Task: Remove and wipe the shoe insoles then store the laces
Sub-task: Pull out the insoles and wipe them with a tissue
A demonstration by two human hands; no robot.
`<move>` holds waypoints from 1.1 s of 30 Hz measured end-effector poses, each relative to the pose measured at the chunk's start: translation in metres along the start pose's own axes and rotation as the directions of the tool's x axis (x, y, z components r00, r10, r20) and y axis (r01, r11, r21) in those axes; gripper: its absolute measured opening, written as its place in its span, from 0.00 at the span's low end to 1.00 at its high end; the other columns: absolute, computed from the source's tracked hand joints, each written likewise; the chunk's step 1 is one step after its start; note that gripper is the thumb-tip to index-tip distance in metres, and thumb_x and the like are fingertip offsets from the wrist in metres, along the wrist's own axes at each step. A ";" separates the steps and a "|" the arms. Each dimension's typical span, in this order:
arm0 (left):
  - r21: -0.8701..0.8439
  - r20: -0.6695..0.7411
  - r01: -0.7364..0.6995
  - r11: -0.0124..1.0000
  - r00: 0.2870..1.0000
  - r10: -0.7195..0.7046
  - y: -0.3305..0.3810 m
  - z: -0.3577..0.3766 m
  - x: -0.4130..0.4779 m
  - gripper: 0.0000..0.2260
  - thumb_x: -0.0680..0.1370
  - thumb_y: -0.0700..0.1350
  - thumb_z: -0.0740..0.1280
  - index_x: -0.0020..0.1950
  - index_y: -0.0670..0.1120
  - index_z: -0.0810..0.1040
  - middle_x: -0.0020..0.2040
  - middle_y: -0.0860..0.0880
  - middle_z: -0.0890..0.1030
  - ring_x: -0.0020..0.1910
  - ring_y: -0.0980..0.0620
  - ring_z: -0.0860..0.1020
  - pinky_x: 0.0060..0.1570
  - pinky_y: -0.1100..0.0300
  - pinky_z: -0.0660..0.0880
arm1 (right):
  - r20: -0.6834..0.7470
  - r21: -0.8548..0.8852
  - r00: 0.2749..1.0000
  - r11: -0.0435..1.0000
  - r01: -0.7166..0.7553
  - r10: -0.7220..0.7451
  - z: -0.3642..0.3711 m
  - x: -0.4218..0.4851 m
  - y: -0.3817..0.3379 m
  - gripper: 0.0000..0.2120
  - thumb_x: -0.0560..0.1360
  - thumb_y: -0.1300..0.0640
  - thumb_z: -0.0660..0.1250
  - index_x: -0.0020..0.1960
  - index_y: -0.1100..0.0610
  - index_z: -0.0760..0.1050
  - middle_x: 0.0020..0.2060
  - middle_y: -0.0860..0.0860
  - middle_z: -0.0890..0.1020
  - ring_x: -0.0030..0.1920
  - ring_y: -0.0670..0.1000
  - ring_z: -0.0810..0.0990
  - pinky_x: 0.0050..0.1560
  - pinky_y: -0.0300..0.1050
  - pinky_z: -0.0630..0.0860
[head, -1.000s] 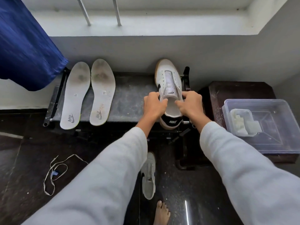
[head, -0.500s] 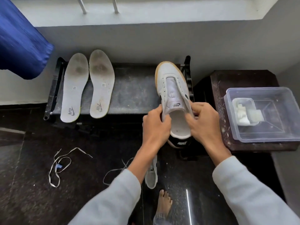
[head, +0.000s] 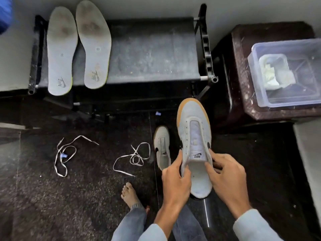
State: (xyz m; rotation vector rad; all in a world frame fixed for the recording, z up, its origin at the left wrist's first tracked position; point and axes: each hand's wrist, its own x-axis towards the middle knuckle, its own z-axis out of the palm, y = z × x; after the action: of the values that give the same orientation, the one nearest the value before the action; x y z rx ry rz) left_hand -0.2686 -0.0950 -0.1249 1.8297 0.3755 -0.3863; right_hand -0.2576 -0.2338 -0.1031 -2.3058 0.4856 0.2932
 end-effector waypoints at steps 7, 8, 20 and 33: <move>0.031 0.073 0.118 0.993 0.990 -0.120 -0.129 0.047 0.055 0.25 0.78 0.39 0.65 0.74 0.56 0.70 0.41 0.77 0.77 0.46 0.70 0.78 0.53 0.69 0.77 | 0.046 0.031 0.993 0.993 -0.114 0.113 0.103 0.040 0.107 0.14 0.77 0.56 0.71 0.62 0.54 0.82 0.48 0.48 0.81 0.45 0.40 0.78 0.41 0.18 0.69; 0.025 0.077 0.120 0.993 0.990 -0.121 -0.148 0.055 0.068 0.24 0.78 0.39 0.66 0.73 0.55 0.71 0.43 0.76 0.78 0.47 0.70 0.79 0.53 0.68 0.77 | 0.049 0.024 0.991 0.992 -0.124 0.123 0.121 0.051 0.123 0.14 0.77 0.56 0.71 0.62 0.54 0.82 0.49 0.49 0.82 0.46 0.41 0.78 0.41 0.19 0.69; 0.254 0.158 0.177 0.951 0.962 -0.221 -0.330 0.120 0.193 0.24 0.78 0.41 0.70 0.74 0.48 0.72 0.67 0.53 0.78 0.68 0.54 0.75 0.66 0.67 0.69 | 0.119 -0.168 0.980 0.976 -0.136 0.157 0.276 0.152 0.263 0.15 0.75 0.67 0.67 0.59 0.60 0.83 0.53 0.58 0.83 0.54 0.56 0.82 0.53 0.36 0.71; 0.306 0.101 0.191 0.932 0.968 -0.232 -0.396 0.152 0.209 0.22 0.75 0.38 0.62 0.67 0.51 0.77 0.63 0.48 0.81 0.65 0.48 0.77 0.65 0.51 0.75 | 0.140 -0.186 0.974 0.971 -0.148 0.175 0.304 0.162 0.286 0.09 0.72 0.70 0.66 0.45 0.65 0.85 0.38 0.53 0.78 0.39 0.50 0.79 0.35 0.27 0.66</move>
State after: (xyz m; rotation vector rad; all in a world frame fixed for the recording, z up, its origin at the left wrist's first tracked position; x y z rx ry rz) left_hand -0.2683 -0.1175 -0.5973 2.0447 0.4413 -0.7471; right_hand -0.2538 -0.2429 -0.5507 -2.3920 0.5905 0.6135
